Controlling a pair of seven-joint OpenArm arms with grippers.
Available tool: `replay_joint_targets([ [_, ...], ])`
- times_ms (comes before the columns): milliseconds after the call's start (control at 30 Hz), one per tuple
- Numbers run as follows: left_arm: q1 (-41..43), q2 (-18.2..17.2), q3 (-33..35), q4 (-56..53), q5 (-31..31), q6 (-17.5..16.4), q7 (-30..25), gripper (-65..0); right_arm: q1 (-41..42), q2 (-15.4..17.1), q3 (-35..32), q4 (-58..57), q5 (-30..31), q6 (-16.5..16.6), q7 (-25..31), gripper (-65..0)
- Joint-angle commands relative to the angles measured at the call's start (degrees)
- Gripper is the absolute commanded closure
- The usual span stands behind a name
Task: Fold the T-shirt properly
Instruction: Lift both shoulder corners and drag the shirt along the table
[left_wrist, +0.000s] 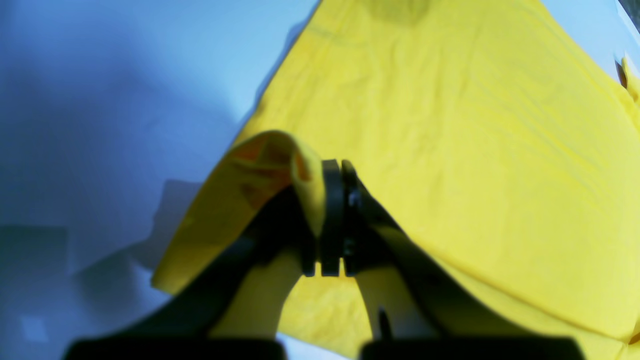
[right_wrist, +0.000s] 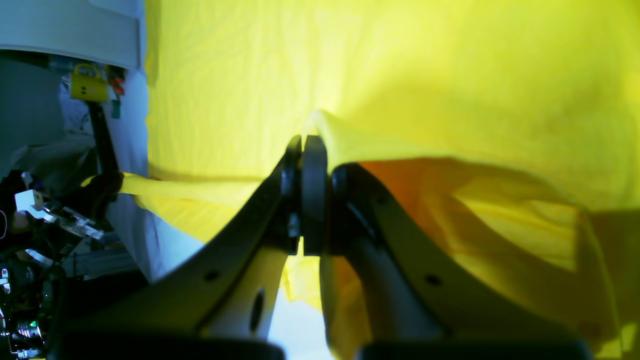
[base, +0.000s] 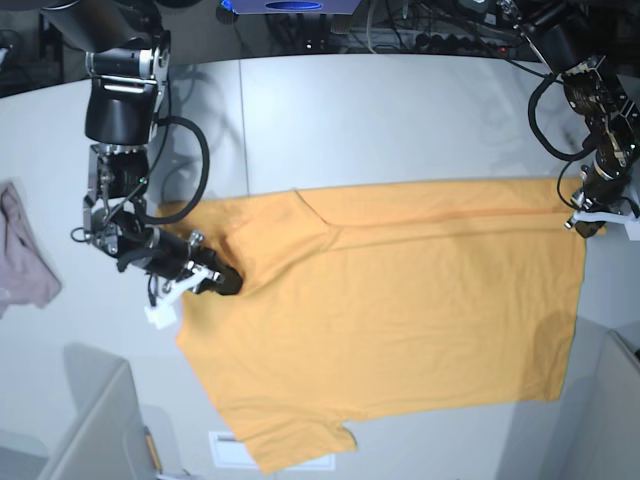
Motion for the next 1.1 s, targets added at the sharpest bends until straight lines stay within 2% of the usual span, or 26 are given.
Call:
replay_joint_targets([
  [0, -1.1, -1.3, 0.7, 0.1, -0.6, -0.3, -1.2, 0.0, 1.5, 0.7, 0.4, 0.9, 1.3, 0.6, 0.8, 0.0],
  [100, -1.3, -1.5, 3.7, -2.1, -0.6, -0.2, -1.4, 0.0, 1.5, 0.6, 0.4, 0.9, 1.4, 0.6, 0.8, 0.0],
  [200, -1.9, -1.5, 3.7, -3.1, -0.6, -0.2, -1.5, 0.0, 1.5, 0.6, 0.4, 0.9, 1.4, 0.0, 0.8, 0.0],
  [333, -3.2, -1.5, 3.6, -5.6, -0.6, -0.1, -1.5, 0.0, 1.5, 0.6, 0.4, 0.9, 1.4, -7.0, 0.9, 0.0],
  [400, -3.4, -1.5, 3.6, -5.7, -0.6, 0.0, -1.5, 0.0, 1.3, 0.6, 0.4, 1.0, 1.4, -8.5, 2.0, 0.0],
  [433, -3.5, -1.5, 3.6, -5.6, -0.6, 0.0, -1.5, 0.0, 1.3, 0.7, 0.4, 1.0, 1.4, -8.8, 2.4, -3.9],
  [533, -3.6, -1.8, 3.5, -5.6, -0.6, 0.0, -1.7, -1.0, 1.3, 0.7, 0.4, 1.2, 1.4, -9.1, 3.0, -23.3],
  [600, -3.8, -2.8, 3.5, -5.6, -0.6, 0.0, -1.7, -10.2, 1.0, 0.7, 0.4, 1.4, 1.4, -9.1, 4.4, -28.5],
  [800, -6.8, -3.7, 1.0, -6.3, -0.6, 0.0, -1.7, -33.1, -2.1, 2.1, 0.3, 2.4, 1.4, -9.1, 10.6, -28.4],
  [900, -8.8, -3.7, -0.2, -6.4, -0.5, 0.0, -1.7, -38.2, -5.6, 2.1, 0.3, 7.1, 1.4, -9.1, 14.2, -28.4],
  [1067, -8.8, -4.2, -3.2, -5.6, -1.0, -0.2, -1.4, -39.3, -11.4, 2.1, 0.4, 17.1, 1.4, -9.2, 17.0, -28.2],
])
